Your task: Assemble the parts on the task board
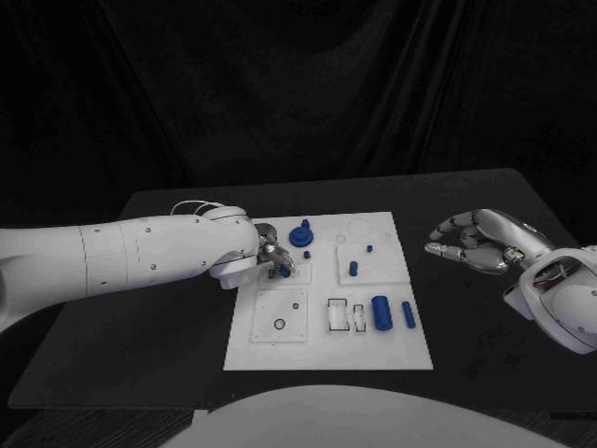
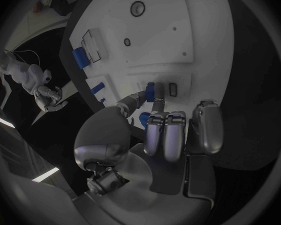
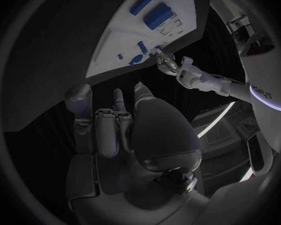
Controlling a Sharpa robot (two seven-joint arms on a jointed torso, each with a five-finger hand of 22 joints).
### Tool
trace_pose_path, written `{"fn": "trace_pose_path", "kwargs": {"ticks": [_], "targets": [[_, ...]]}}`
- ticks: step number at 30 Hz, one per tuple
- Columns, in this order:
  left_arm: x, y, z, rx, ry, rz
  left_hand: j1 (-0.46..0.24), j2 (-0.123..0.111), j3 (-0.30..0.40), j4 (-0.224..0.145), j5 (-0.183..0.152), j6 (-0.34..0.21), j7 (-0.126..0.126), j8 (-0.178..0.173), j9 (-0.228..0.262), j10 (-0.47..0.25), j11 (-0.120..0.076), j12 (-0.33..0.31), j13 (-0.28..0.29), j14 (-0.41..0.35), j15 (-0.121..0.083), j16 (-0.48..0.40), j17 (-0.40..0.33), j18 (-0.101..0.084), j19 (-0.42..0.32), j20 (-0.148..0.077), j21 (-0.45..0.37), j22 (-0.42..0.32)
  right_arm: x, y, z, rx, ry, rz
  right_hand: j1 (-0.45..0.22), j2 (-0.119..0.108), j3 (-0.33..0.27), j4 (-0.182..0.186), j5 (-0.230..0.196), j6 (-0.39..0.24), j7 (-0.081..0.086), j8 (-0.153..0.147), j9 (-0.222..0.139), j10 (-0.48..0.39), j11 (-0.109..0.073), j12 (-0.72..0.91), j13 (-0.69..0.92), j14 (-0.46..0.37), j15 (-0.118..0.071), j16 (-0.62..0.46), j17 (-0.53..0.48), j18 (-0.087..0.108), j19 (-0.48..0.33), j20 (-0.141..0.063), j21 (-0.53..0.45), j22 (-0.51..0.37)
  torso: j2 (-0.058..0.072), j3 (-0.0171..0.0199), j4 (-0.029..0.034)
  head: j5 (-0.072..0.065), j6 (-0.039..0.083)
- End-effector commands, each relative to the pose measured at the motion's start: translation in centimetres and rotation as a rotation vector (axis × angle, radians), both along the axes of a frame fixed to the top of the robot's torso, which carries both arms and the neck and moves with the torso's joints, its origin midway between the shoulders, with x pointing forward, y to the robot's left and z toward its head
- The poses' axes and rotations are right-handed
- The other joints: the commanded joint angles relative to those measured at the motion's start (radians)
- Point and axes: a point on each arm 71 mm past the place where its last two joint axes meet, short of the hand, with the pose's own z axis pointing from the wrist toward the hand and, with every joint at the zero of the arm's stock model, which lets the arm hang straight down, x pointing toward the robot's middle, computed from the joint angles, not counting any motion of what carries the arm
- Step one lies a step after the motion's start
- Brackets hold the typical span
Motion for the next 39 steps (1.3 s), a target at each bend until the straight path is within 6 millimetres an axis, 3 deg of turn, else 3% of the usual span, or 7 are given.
{"fn": "trace_pose_path", "kwargs": {"ticks": [1, 10, 18, 20, 27, 34, 39], "targets": [[-0.10, -0.20, -0.04, -0.016, -0.002, -0.021, 0.009, 0.008, 0.001, 0.006, 0.003, -0.005, -0.003, -0.006, -0.001, 0.101, 0.000, 0.003, 0.262, 0.107, -0.002, 0.003, 0.263, 0.003, -0.008, 0.000, -0.004, 0.110, -0.06, -0.06, -0.15, -0.005, 0.008, -0.010, 0.010, -0.001, 0.002, -0.005, 0.004, 0.007, -0.001, 0.005, -0.002, 0.059, 0.006, -0.005, 0.200, 0.060, 0.005, -0.002, 0.121, -0.001, 0.001, 0.003, 0.000, 0.110, 0.001, 0.0003, 0.0002, 0.001, 0.000], [-0.20, -0.38, -0.12, -0.020, 0.008, -0.038, 0.021, 0.001, -0.034, 0.038, -0.125, -0.014, 0.003, -0.020, 0.002, 0.101, 0.007, 0.003, 0.262, 0.107, 0.005, 0.003, 0.263, 0.004, -0.012, 0.008, -0.017, 0.110, -0.09, -0.04, -0.24, -0.005, 0.011, -0.009, 0.010, -0.001, 0.002, -0.005, 0.004, 0.007, -0.001, 0.005, -0.002, 0.058, 0.006, -0.006, 0.198, 0.060, 0.005, -0.003, 0.120, -0.001, 0.001, 0.003, 0.000, 0.110, 0.000, 0.0003, -0.0003, 0.002, 0.000], [-0.32, -0.38, -0.24, -0.012, 0.024, -0.046, 0.019, -0.006, -0.074, 0.063, -0.164, -0.017, 0.006, -0.029, -0.001, 0.101, 0.010, 0.003, 0.262, 0.107, 0.007, 0.003, 0.263, 0.005, -0.015, 0.010, -0.023, 0.110, -0.11, -0.09, -0.28, -0.006, 0.011, -0.010, 0.011, 0.000, 0.002, -0.005, 0.004, 0.007, -0.001, 0.005, -0.002, 0.056, 0.006, -0.009, 0.196, 0.060, 0.005, -0.002, 0.120, -0.001, 0.001, 0.003, 0.000, 0.110, 0.000, 0.0001, -0.0010, 0.001, 0.000], [-0.36, -0.39, -0.27, -0.009, 0.028, -0.048, 0.025, -0.007, -0.097, 0.075, -0.212, -0.018, 0.007, -0.034, -0.004, 0.101, 0.011, 0.003, 0.262, 0.107, 0.009, 0.003, 0.263, 0.006, -0.016, 0.012, -0.028, 0.110, -0.11, -0.10, -0.29, -0.006, 0.012, -0.010, 0.011, 0.000, 0.002, -0.005, 0.004, 0.007, -0.001, 0.005, -0.002, 0.056, 0.006, -0.009, 0.196, 0.060, 0.005, -0.002, 0.120, -0.001, 0.001, 0.003, 0.000, 0.110, 0.000, 0.0003, -0.0008, 0.001, 0.000], [-0.48, -0.38, -0.35, -0.001, 0.042, -0.053, 0.026, -0.014, -0.143, 0.103, -0.275, -0.021, 0.013, -0.045, -0.010, 0.101, 0.016, 0.003, 0.262, 0.107, 0.012, 0.003, 0.263, 0.008, -0.021, 0.015, -0.039, 0.108, -0.13, -0.11, -0.34, -0.007, 0.013, -0.010, 0.012, 0.000, 0.002, -0.005, 0.004, 0.007, -0.001, 0.005, -0.003, 0.055, 0.006, -0.011, 0.194, 0.060, 0.005, -0.003, 0.120, -0.001, 0.001, 0.003, 0.000, 0.110, 0.001, 0.0001, -0.0004, 0.001, 0.000], [-0.55, -0.33, -0.41, 0.008, 0.054, -0.056, 0.009, -0.022, -0.192, 0.136, -0.298, -0.023, 0.018, -0.053, -0.014, 0.101, 0.020, 0.003, 0.262, 0.107, 0.016, 0.003, 0.263, 0.009, -0.022, 0.018, -0.044, 0.109, -0.16, -0.14, -0.40, -0.007, 0.015, -0.010, 0.012, 0.000, 0.002, -0.005, 0.004, 0.007, -0.001, 0.005, -0.003, 0.055, 0.006, -0.011, 0.194, 0.060, 0.005, -0.003, 0.120, -0.001, 0.001, 0.003, 0.000, 0.110, 0.001, -0.0001, -0.0001, 0.002, 0.000], [-0.55, -0.25, -0.45, 0.014, 0.060, -0.055, -0.023, -0.028, -0.265, 0.190, -0.368, -0.026, 0.020, -0.047, -0.001, 0.101, 0.023, 0.003, 0.262, 0.107, 0.019, 0.003, 0.263, 0.009, -0.020, 0.022, -0.049, 0.113, -0.19, -0.16, -0.44, -0.008, 0.017, -0.010, 0.013, 0.000, 0.002, -0.005, 0.005, 0.007, -0.001, 0.005, -0.003, 0.053, 0.006, -0.014, 0.191, 0.061, 0.005, -0.002, 0.121, -0.001, 0.001, 0.003, -0.001, 0.110, 0.001, -0.0003, -0.0001, 0.003, 0.000]]}}
